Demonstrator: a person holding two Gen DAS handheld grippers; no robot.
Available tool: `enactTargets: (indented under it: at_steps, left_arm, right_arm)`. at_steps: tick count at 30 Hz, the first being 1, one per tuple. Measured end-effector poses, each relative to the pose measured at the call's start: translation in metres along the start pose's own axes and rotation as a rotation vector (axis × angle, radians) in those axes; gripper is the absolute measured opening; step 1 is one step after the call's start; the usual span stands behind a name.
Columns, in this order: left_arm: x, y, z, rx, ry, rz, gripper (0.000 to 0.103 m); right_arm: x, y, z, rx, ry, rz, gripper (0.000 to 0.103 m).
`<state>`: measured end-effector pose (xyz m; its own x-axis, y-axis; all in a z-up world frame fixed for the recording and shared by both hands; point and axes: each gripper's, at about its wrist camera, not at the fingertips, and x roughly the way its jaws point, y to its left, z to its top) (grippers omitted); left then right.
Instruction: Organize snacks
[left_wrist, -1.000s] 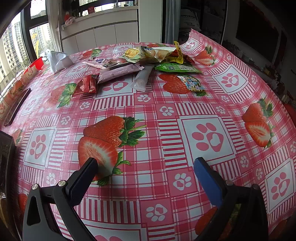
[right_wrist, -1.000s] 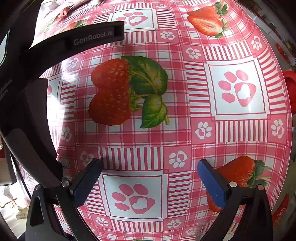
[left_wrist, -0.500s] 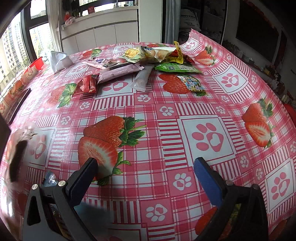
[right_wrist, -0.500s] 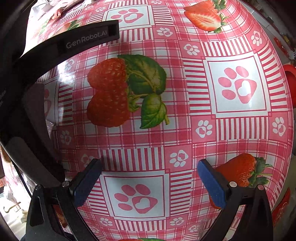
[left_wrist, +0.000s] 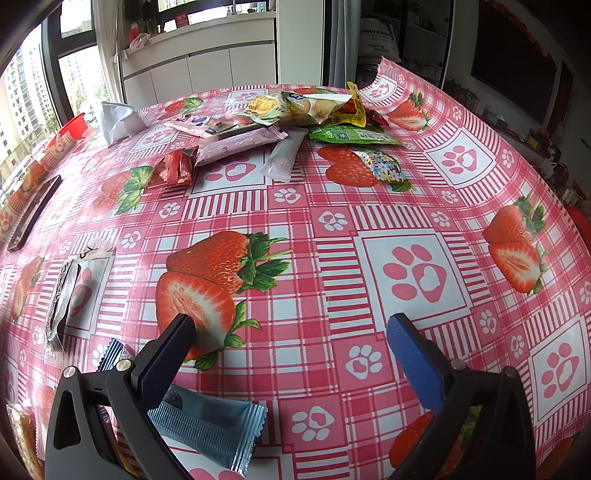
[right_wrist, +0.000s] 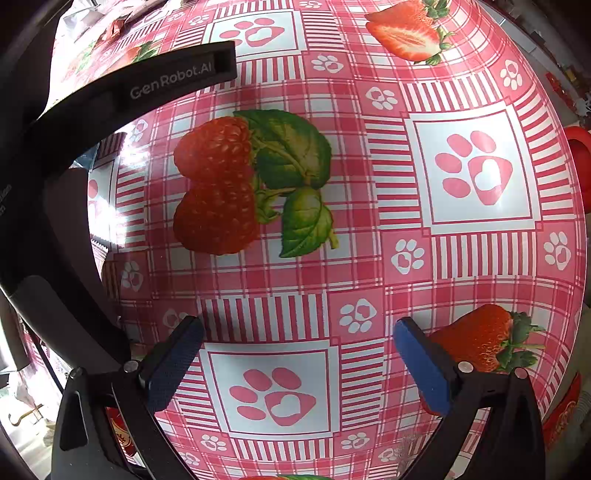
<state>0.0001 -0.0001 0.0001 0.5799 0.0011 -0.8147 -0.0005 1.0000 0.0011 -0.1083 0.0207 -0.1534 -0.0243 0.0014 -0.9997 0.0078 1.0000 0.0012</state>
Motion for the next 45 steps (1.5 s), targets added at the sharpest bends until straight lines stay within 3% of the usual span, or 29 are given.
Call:
enactTargets:
  at_steps: [12,18,21,24,28,34,39,43,45]
  left_arm:
    - [0.0,0.0,0.0,-0.001,0.0,0.0,0.103]
    - [-0.001,-0.001,-0.001,-0.027,0.013,0.02,0.103]
    - [0.001,0.002,0.007,-0.056,0.164,0.037,0.103]
    - [0.005,0.001,0.014,-0.003,0.344,0.002,0.103]
    - [0.011,0.0,0.019,0.094,0.444,-0.035,0.103]
    - [0.02,0.003,0.026,0.111,0.651,-0.05,0.103]
    - [-0.035,0.03,0.035,0.116,0.55,-0.062,0.103]
    - [-0.066,0.076,0.054,0.104,0.468,0.0,0.103]
    - [-0.059,0.108,0.064,0.062,0.467,0.042,0.103]
  right_arm:
    - [0.003,0.0,0.009,0.0,0.058,0.003,0.103]
    - [0.0,0.0,0.003,0.001,0.016,0.004,0.103]
    - [0.0,-0.001,0.002,-0.004,0.04,0.005,0.103]
    - [0.001,-0.002,0.006,-0.004,0.097,0.007,0.103]
    - [0.003,-0.002,0.012,-0.003,0.15,0.008,0.103]
    - [0.003,-0.001,0.012,-0.004,0.176,0.007,0.103]
    - [0.003,-0.001,0.015,-0.003,0.159,0.007,0.103]
    - [0.003,-0.003,0.01,-0.005,0.16,0.008,0.103]
    - [0.003,-0.004,0.009,-0.005,0.157,0.008,0.103]
